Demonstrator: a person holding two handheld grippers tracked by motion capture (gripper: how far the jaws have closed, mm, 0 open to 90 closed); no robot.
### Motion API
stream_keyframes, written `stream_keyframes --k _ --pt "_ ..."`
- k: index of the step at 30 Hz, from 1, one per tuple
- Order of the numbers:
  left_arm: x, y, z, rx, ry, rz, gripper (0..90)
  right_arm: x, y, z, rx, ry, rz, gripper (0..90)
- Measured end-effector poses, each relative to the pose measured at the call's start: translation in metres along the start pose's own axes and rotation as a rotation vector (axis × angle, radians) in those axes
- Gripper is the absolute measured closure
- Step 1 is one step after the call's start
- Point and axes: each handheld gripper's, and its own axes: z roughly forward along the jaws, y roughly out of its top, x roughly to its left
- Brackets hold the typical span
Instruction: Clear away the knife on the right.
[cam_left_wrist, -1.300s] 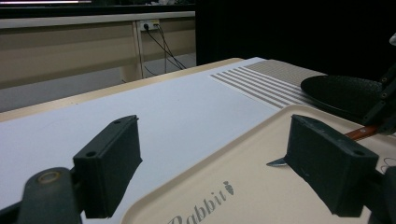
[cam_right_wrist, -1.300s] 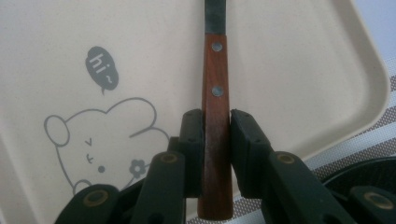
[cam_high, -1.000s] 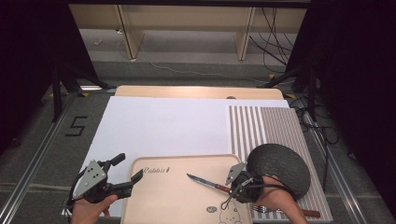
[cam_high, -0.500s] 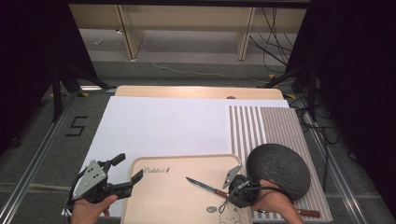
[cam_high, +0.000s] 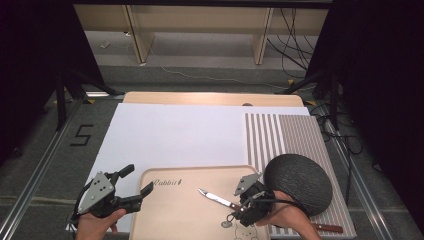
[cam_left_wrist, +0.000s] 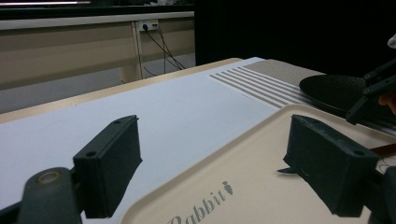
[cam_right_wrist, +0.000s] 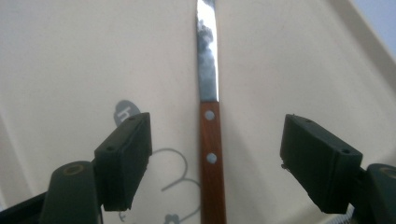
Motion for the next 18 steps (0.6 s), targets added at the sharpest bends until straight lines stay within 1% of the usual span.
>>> stream_keyframes --k 2,3,4,5,6,7,9,10,11,13,14,16,17,18 --pt "0.0 0.0 0.0 0.0 0.0 0.0 17.2 0.003 0.002 0.001 -0.012 0.011 0.002 26.3" --pt "0.0 0.0 0.0 0.0 0.0 0.001 17.2 0.004 0.002 0.002 -0.01 0.002 -0.002 26.6" --pt "0.0 0.0 0.0 0.0 0.0 0.001 17.3 0.004 0.003 0.003 -0.009 0.01 0.0 27.9" --pt "0.0 0.0 0.0 0.0 0.0 0.001 17.3 0.005 0.003 0.004 -0.011 0.003 0.0 29.1" --pt "0.0 0.0 0.0 0.0 0.0 0.002 17.3 0.005 0.004 0.005 -0.008 0.006 0.003 30.5" --pt "0.0 0.0 0.0 0.001 0.0 0.002 17.3 0.005 0.004 0.006 -0.007 0.009 0.009 32.5" --pt "0.0 0.0 0.0 0.001 0.0 0.002 17.3 0.006 0.004 0.009 0.0 0.013 0.005 36.6" --pt "0.0 0.0 0.0 0.0 0.0 0.002 17.3 0.007 0.004 0.009 0.002 0.001 -0.003 39.6" --pt "0.0 0.0 0.0 0.0 0.0 0.001 17.3 0.007 0.004 0.009 0.001 0.004 -0.017 43.0" --pt "0.0 0.0 0.0 0.001 0.0 0.001 17.3 0.009 0.005 0.01 0.004 0.001 -0.03 46.8" --pt "0.0 0.0 0.0 0.001 0.001 0.0 17.3 0.009 0.005 0.011 0.002 -0.002 -0.032 51.0" --pt "0.0 0.0 0.0 0.002 -0.001 0.003 17.3 0.011 0.005 0.012 0.002 0.0 -0.037 56.2" --pt "0.0 0.0 0.0 0.002 -0.002 0.005 17.3 0.012 0.006 0.013 0.005 -0.002 -0.049 60.9" --pt "0.0 0.0 0.0 0.002 -0.001 0.005 17.3 0.013 0.007 0.015 0.009 -0.004 -0.06 62.5"
